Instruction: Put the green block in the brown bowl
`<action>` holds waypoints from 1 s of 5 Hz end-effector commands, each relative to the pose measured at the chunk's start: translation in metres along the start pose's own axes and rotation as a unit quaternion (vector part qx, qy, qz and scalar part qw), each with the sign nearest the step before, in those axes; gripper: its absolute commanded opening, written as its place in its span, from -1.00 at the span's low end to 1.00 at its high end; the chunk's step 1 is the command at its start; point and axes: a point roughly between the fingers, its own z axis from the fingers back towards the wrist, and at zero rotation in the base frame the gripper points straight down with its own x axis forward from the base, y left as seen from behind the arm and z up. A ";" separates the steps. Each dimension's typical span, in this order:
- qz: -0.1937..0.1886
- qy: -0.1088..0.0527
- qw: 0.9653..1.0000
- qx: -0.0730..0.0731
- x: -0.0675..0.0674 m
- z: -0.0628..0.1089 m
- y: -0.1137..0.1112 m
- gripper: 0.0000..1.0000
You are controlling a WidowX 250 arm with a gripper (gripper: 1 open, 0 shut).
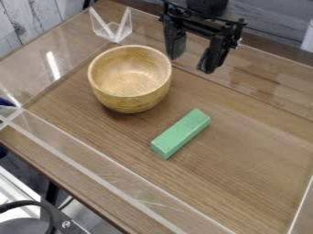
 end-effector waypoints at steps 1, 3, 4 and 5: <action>-0.042 0.011 0.999 0.002 -0.007 -0.009 0.000 1.00; -0.142 0.024 0.990 0.006 -0.033 -0.046 0.001 1.00; -0.173 0.021 0.985 0.005 -0.039 -0.064 0.003 1.00; -0.186 0.019 0.982 0.003 -0.041 -0.079 0.004 1.00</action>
